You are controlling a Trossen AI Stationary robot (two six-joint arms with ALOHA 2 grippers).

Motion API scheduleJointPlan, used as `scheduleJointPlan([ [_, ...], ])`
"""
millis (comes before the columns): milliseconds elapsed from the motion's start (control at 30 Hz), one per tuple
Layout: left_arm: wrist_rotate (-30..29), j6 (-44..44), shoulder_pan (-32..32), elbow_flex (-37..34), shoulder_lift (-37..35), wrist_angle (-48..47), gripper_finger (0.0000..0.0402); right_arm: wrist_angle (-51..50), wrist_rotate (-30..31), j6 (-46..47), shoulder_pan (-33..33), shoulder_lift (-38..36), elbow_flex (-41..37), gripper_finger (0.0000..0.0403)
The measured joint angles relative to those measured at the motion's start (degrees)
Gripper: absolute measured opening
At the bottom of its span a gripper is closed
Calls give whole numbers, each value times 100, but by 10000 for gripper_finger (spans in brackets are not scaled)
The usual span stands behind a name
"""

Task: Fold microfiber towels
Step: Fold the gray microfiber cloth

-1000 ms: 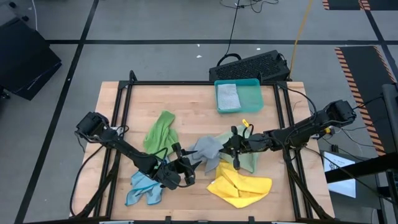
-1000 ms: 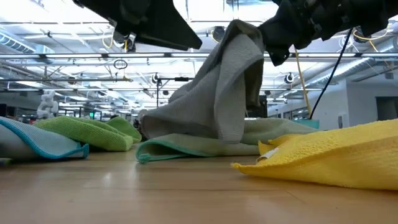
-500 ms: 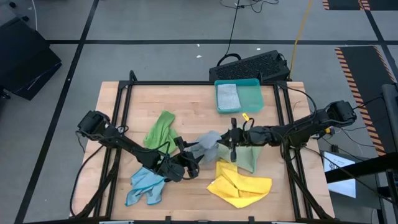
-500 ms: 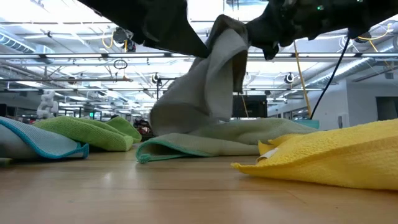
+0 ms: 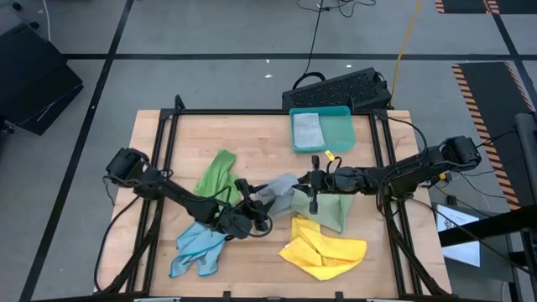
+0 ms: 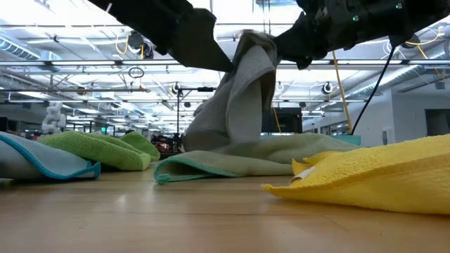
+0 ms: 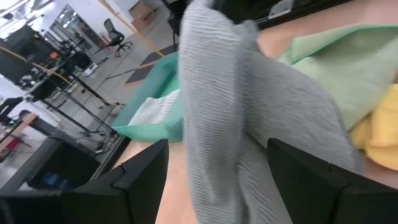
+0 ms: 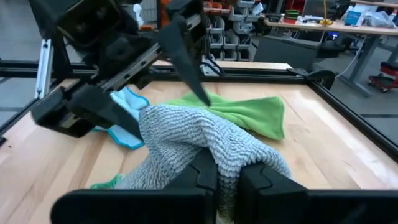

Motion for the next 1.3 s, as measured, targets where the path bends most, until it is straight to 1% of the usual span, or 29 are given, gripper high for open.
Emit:
scheduleJointPlan([
  [167,9,-71,163,0,0,37,271,-24,-3,-19,2,2,0,13],
  [267,119,-108,281,0,0,56,271,-20,-12,-19,2,0,0,13],
  [333,155,-125,352,0,0,57,262,-26,-16,-19,2,0,0,13],
  [367,155,-132,383,0,0,58,252,-24,-16,-19,2,0,0,13],
  [433,155,-126,432,0,-2,70,217,-24,-18,-16,11,0,0,13],
  [467,156,-126,454,0,-2,71,191,-24,-18,-8,15,0,0,13],
  [533,157,-126,495,0,-2,76,128,-24,-18,-4,15,0,0,13],
  [600,160,-91,508,0,-2,79,54,-26,-18,-9,15,0,0,13],
  [633,163,-75,508,0,-2,79,28,-26,-18,-21,15,0,0,13],
  [667,162,-68,507,0,-2,79,17,-24,-18,-34,15,0,0,13],
  [767,162,-66,497,0,-2,64,20,-14,-21,-23,15,0,-18,17],
  [867,163,-171,495,2,-2,-33,10,-38,-18,-17,15,1,-115,36],
  [933,166,-263,497,2,-3,-108,6,-47,-16,6,15,2,-216,57],
  [1067,170,-443,546,2,-4,-268,11,-66,-10,452,99,2,-515,104],
  [1167,194,-516,597,2,-4,-291,5,-52,11,676,250,2,-698,137],
  [1300,210,-615,647,2,-4,-337,11,-52,519,751,510,2,-842,172],
])
